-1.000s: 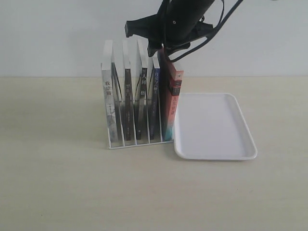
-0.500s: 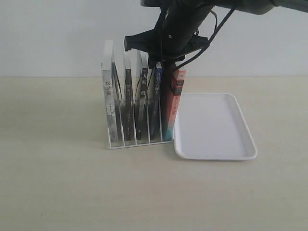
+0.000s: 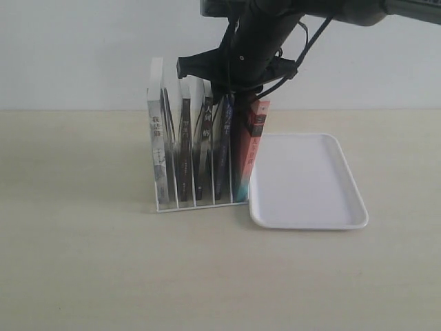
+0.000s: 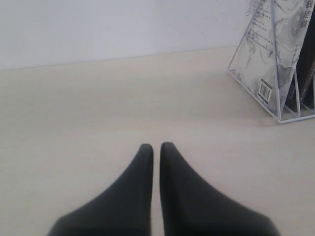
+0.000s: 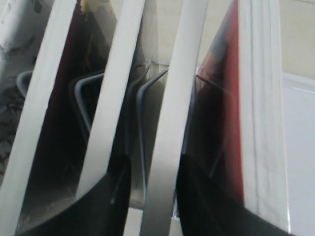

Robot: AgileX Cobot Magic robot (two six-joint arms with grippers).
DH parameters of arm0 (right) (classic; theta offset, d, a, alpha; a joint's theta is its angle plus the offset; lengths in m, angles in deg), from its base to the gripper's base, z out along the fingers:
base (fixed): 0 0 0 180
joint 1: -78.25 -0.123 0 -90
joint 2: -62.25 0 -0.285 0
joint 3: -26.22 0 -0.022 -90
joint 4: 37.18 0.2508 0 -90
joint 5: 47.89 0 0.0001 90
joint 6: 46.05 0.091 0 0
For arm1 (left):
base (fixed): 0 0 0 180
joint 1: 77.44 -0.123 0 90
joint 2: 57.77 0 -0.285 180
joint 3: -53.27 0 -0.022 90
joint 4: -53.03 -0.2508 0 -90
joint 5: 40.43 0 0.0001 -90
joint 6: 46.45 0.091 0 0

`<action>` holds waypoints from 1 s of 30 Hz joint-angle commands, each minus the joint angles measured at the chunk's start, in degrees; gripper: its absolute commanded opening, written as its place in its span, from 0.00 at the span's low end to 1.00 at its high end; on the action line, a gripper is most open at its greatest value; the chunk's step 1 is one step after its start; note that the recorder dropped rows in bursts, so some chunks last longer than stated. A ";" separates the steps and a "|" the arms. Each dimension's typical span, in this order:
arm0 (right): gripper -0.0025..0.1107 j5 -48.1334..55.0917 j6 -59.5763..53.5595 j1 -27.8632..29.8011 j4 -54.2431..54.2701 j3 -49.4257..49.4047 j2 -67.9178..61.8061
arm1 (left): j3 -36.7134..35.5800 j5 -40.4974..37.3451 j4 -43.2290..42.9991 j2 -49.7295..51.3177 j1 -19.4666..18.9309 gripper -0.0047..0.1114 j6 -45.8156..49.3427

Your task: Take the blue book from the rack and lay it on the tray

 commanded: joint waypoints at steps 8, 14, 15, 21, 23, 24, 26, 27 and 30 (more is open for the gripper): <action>0.02 1.66 0.01 0.11 -0.31 0.37 -0.60 | 0.19 0.73 0.14 -0.18 -0.11 0.08 0.22; 0.02 3.11 0.01 0.11 -0.68 2.81 1.20 | 0.19 0.73 0.14 -0.18 -0.11 0.08 0.22; 0.02 3.42 0.01 0.11 -0.68 3.99 1.49 | 0.19 0.73 0.14 -0.18 -0.11 0.08 0.22; 0.02 7.94 -0.61 0.11 -0.82 12.76 2.43 | 0.19 0.73 0.14 -0.18 -0.11 0.08 0.22; 0.02 9.98 -1.29 0.11 -0.82 15.55 2.66 | 0.19 0.73 0.14 -0.18 -0.11 0.08 0.22; 0.02 10.60 -1.55 0.11 -0.82 16.75 2.89 | 0.19 0.73 0.14 -0.18 -0.11 0.08 0.22; 0.02 11.65 -2.44 0.11 -0.82 18.66 3.28 | 0.19 0.73 0.14 -0.18 -0.11 0.08 0.22; 0.02 12.13 -2.54 0.11 -0.82 19.54 3.55 | 0.19 0.73 0.14 -0.18 -0.11 0.08 0.22; 0.02 13.31 -2.69 0.11 -0.96 20.82 4.05 | 0.19 0.73 0.14 -0.18 -0.11 0.08 0.22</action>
